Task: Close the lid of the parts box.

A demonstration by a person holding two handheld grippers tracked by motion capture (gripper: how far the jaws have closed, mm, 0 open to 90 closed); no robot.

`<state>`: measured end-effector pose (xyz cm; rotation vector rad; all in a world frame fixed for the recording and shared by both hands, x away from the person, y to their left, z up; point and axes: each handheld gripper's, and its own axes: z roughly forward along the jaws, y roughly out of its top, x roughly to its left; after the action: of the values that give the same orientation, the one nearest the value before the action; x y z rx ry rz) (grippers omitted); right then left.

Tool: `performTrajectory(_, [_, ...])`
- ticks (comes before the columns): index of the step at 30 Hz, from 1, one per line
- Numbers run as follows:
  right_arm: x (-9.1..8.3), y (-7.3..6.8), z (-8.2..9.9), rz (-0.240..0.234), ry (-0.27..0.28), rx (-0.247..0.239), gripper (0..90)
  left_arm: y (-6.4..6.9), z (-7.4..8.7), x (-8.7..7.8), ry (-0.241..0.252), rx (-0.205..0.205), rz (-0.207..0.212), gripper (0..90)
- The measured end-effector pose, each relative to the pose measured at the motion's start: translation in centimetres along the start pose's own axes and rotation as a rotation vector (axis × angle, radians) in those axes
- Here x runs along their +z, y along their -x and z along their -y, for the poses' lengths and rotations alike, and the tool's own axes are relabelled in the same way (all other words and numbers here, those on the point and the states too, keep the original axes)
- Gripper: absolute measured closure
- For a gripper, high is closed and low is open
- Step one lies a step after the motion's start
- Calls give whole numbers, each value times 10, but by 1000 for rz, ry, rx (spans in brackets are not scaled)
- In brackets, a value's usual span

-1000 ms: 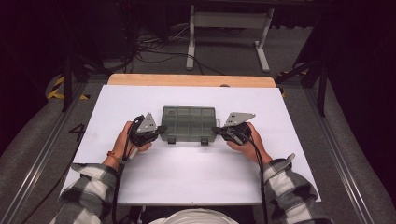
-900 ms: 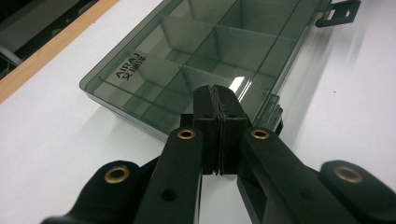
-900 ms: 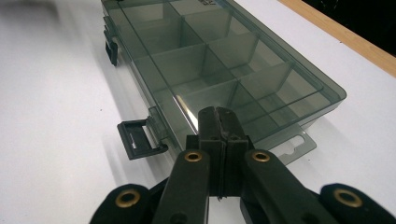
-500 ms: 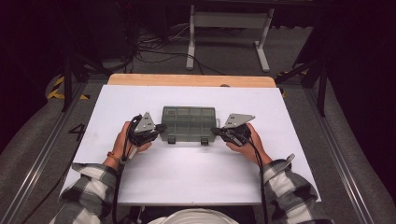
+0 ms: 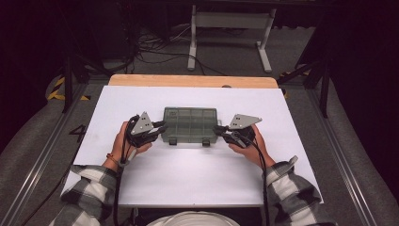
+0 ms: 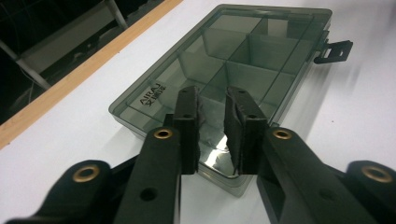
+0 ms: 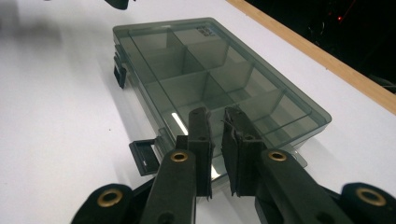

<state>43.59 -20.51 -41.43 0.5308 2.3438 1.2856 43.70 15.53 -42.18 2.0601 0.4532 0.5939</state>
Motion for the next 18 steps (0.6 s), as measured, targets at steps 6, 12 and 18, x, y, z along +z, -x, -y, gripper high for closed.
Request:
performTrajectory(6, [-4,-5,-2,17,16,-19,731,2,-2,-7,29,-5,-8,696])
performTrajectory(12, [-3,-12,-2,5,39,-28,628,6,1,-13,46,-18,-14,567])
performTrajectory(18, [2,-14,-3,12,42,-18,496,9,6,-19,44,-31,-21,501])
